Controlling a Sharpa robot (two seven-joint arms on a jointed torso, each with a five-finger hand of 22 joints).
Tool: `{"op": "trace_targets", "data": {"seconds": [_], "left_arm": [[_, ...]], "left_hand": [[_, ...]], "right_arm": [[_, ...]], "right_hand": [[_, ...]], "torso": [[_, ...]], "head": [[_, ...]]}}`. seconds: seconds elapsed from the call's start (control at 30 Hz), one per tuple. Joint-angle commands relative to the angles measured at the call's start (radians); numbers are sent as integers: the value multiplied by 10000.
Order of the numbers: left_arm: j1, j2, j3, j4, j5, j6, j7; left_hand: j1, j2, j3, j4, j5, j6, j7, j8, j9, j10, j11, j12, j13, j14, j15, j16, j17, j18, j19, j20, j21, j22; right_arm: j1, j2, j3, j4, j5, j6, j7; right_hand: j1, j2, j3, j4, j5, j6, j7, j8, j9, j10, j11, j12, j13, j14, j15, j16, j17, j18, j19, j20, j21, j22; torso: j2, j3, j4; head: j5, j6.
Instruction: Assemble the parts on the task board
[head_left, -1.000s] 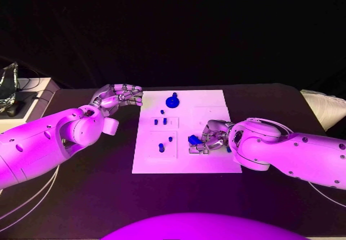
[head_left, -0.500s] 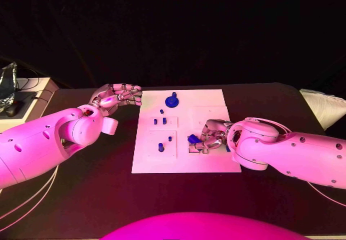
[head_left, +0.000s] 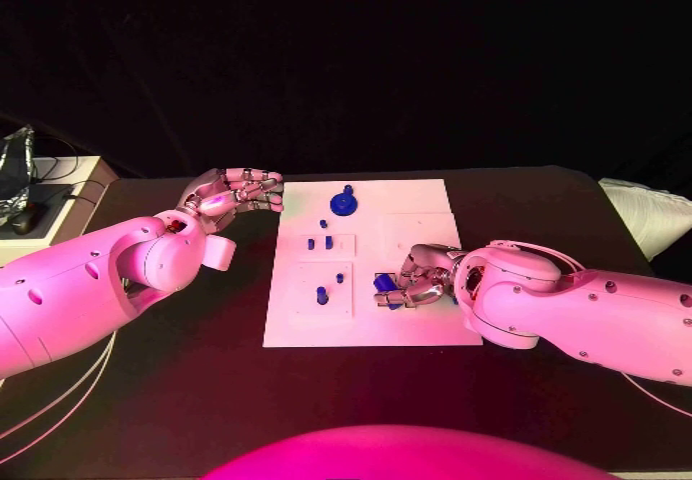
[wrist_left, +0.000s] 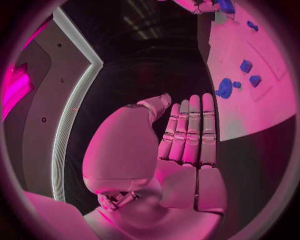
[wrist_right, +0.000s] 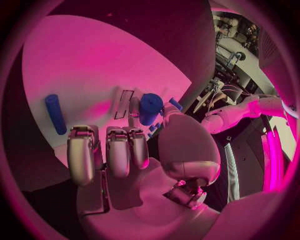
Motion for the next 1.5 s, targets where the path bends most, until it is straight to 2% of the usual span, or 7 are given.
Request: {"op": "trace_targets", "data": {"seconds": [0.03,0.3,0.77,1.07,1.23,1.37,1.5], "left_arm": [[-4,6,4,19,62,176,39],[-5,3,4,14,62,169,28],[-5,12,3,-1,62,155,20],[-7,21,3,-17,62,146,-1],[-8,31,3,-27,62,153,-21],[-10,35,3,-31,62,155,-29],[-12,36,3,-36,62,151,-32]], "left_hand": [[-94,37,13,98,35,-30,20,-18,-6,-72,-15,-31,-8,53,50,-64,29,33,57,39,-59,-30],[-93,46,19,104,37,-30,19,-17,-6,-73,-17,-31,-8,53,50,-66,34,33,61,40,-66,-34],[-92,38,21,108,38,-46,25,-24,-11,-82,-16,-32,-8,52,48,-73,43,35,69,40,-80,-45],[-92,38,21,108,38,-46,25,-24,-11,-82,-16,-32,-8,52,48,-73,43,35,69,40,-80,-45],[-79,34,29,106,38,-53,28,-26,-13,-89,-15,-32,-6,49,48,-82,57,37,80,40,-99,-58],[-79,34,29,106,38,-53,28,-26,-13,-89,-15,-32,-6,49,48,-82,57,37,80,40,-99,-58],[-79,34,29,106,38,-53,28,-26,-13,-89,-15,-32,-6,49,48,-82,57,37,80,40,-99,-58]], "right_arm": [[-7,-33,3,88,-64,30,58],[-10,-69,4,20,-503,23,44],[-10,-348,18,272,-878,-121,129],[-5,-786,54,731,-477,-85,288],[-4,-914,60,823,-350,58,329],[-4,-974,61,821,-316,124,335],[-4,-1005,62,768,-307,181,327]], "right_hand": [[-158,15,-145,-5,34,5,37,-43,18,1049,-32,21,2634,1044,-57,42,2634,-164,892,-42,36,2458],[-677,198,-754,10,-669,25,27,-3,57,1049,-40,21,2634,1044,-63,42,2634,-180,910,-45,126,2480],[-678,202,-799,-5,-740,26,26,1,62,1049,-41,21,2634,1044,-63,42,2634,-186,916,-45,158,2488],[2,80,-884,-14,-995,56,8,35,86,1049,-56,21,2634,1044,-71,42,2634,-210,940,-53,289,2520],[144,222,-881,-11,-677,75,-2,53,96,1049,-64,21,2634,1044,-76,42,2634,-223,954,-56,360,2537],[164,247,-875,-14,-642,77,-3,55,97,1049,-66,21,2634,1044,-76,42,2634,-224,955,-57,366,2538],[295,414,-829,-28,-552,77,-8,60,101,1049,-68,21,2634,1044,-79,42,2634,-226,957,-60,378,2541]], "torso": [[1,2,9],[-3,-11,10],[2,2,10],[-3,2,-11],[-5,9,-10],[1,0,-3],[3,-2,1]], "head": [[3,-6],[-8,-3],[16,-3],[61,-11],[66,-16],[70,-11],[71,-16]]}}
